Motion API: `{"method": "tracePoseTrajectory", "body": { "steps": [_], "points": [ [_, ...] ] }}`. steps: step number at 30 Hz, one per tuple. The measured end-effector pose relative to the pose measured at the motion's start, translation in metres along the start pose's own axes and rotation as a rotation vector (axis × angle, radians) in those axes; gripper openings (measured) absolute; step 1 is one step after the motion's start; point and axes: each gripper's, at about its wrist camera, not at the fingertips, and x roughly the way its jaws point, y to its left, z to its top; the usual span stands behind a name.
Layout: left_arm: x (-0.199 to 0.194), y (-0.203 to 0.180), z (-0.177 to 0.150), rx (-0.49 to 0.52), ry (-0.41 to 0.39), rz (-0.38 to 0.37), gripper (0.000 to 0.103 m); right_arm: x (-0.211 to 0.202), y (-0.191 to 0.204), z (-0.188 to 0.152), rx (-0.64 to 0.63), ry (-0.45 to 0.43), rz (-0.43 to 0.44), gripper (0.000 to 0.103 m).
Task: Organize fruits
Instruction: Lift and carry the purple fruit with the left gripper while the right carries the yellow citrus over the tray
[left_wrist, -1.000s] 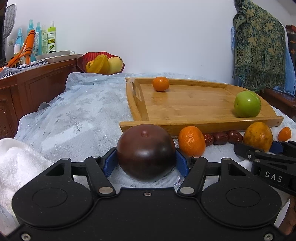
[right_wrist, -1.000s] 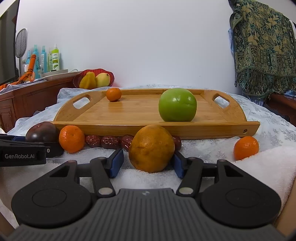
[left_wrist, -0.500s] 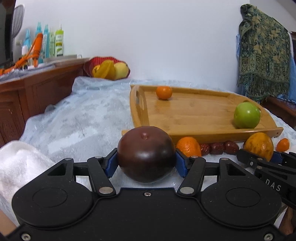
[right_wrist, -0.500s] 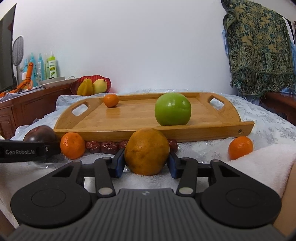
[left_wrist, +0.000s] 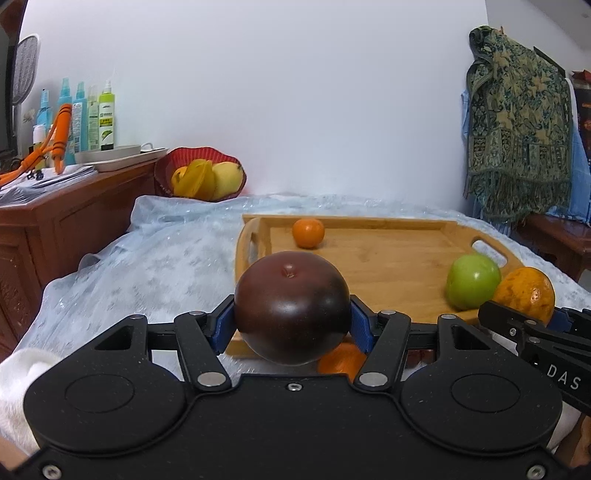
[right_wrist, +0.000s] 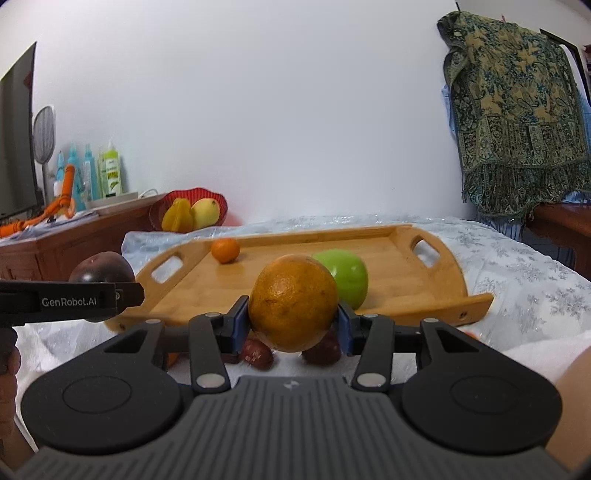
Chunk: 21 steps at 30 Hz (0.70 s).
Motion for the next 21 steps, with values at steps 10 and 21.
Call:
{"method": "tracePoseTrajectory", "body": {
  "steps": [10,21],
  "points": [
    [0.017,-0.008,0.027,0.013,-0.007,-0.014,0.059,0.009,-0.016,0.022,0.044,-0.020,-0.002,0.051],
    [0.065,-0.012,0.066,0.004,0.019,-0.041,0.059,0.044,-0.043,0.072,0.021,-0.051,-0.006,0.051]
  ]
}}
